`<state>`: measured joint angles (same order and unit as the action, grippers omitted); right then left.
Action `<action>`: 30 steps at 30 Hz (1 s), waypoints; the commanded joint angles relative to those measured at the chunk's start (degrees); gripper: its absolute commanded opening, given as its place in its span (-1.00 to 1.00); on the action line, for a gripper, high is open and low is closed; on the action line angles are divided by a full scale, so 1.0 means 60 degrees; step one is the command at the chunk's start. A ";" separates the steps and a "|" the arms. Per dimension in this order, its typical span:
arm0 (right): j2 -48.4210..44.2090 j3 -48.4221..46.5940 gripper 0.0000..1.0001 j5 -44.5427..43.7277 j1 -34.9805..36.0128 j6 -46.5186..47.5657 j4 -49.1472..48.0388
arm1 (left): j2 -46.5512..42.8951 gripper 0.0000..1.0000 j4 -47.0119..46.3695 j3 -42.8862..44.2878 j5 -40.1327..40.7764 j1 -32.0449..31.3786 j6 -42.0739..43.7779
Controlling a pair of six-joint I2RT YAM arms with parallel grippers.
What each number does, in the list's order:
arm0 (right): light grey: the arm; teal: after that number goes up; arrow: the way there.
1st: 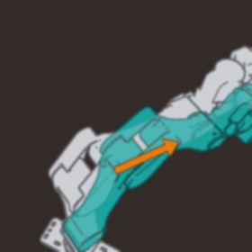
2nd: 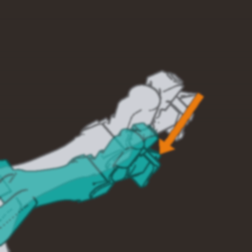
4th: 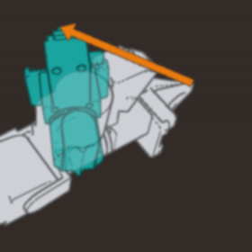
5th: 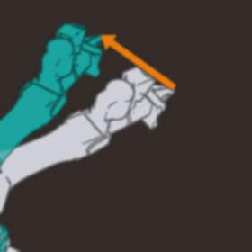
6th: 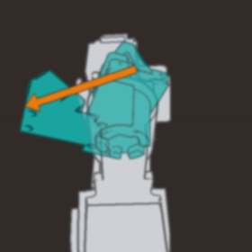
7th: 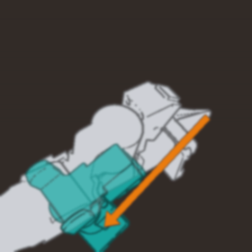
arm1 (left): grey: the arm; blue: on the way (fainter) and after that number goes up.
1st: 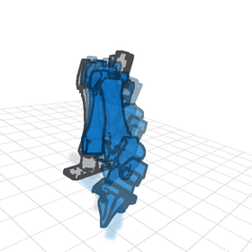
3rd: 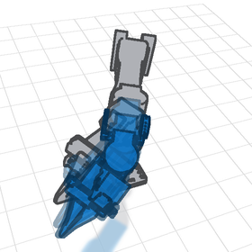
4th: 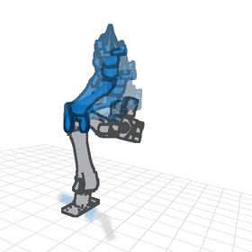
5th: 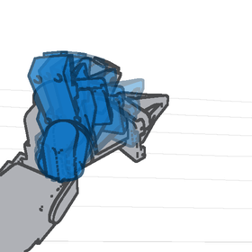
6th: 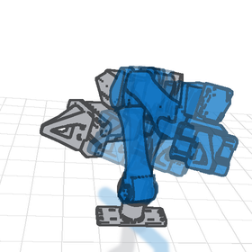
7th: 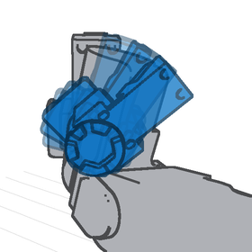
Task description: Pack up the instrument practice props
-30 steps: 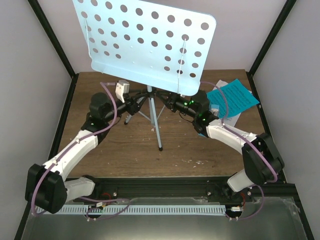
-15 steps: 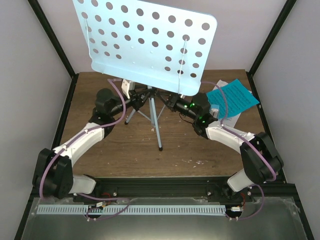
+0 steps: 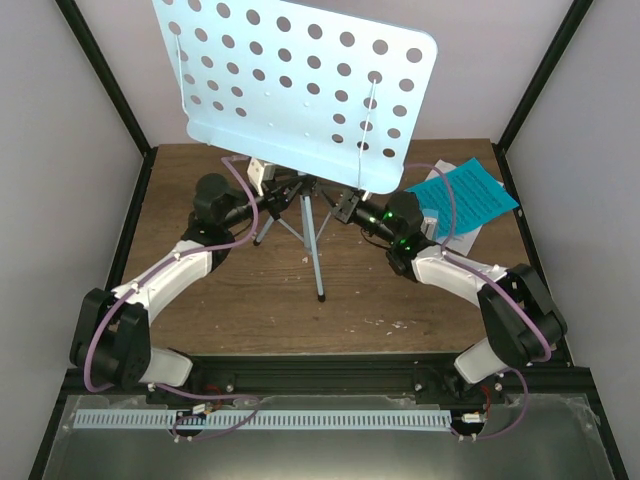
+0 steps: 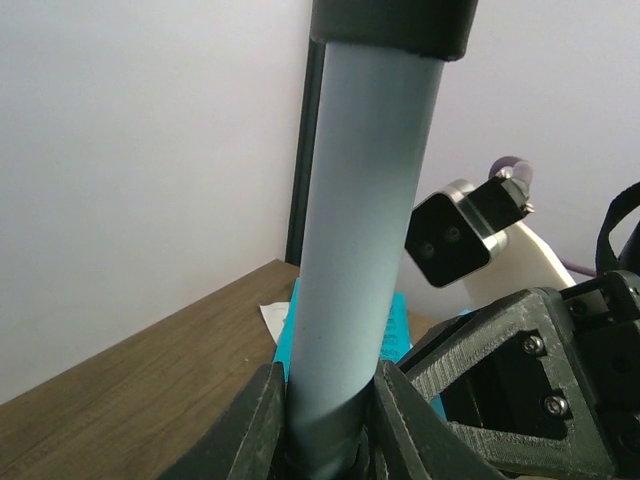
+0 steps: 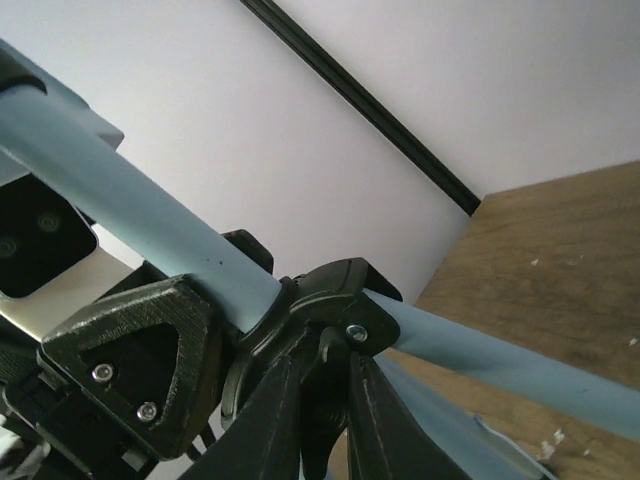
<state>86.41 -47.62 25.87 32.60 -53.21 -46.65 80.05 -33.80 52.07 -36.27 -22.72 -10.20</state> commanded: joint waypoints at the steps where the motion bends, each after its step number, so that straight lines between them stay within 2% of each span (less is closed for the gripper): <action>1: 0.0129 0.0528 -0.90 0.0104 0.0118 0.2505 0.0859 | 0.0193 -1.00 0.0402 0.0169 -0.0167 -0.0080 0.0037; 10: 0.0460 0.0424 -0.79 -0.0974 0.0141 0.7691 0.1668 | 0.0178 -1.00 0.0506 0.0137 -0.0124 -0.0080 0.0095; 14: 0.0597 0.1010 -0.79 -0.1622 0.0163 0.9869 0.0824 | 0.0180 -1.00 0.0584 0.0157 -0.0109 -0.0080 0.0126; 17: 0.0723 0.0980 -0.77 -0.1768 0.0176 1.1293 0.0852 | 0.0172 -1.00 0.0669 0.0154 -0.0107 -0.0080 0.0162; 27: 0.0504 0.1270 -0.67 -0.3266 0.0200 1.4225 0.0089 | 0.0135 -1.00 0.0987 0.0256 -0.0021 -0.0080 0.0309; 29: 0.0349 0.1443 -0.57 -0.3378 0.0214 1.4564 -0.0283 | 0.0142 -1.00 0.1037 0.0289 -0.0042 -0.0080 0.0319; 30: 0.0261 0.1562 -0.45 -0.3389 0.0231 1.4748 -0.0501 | 0.0148 -1.00 0.1064 0.0301 -0.0035 -0.0080 0.0331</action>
<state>87.13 -42.41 13.41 35.29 25.58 -54.33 80.07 -31.33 53.15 -36.12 -22.94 -6.98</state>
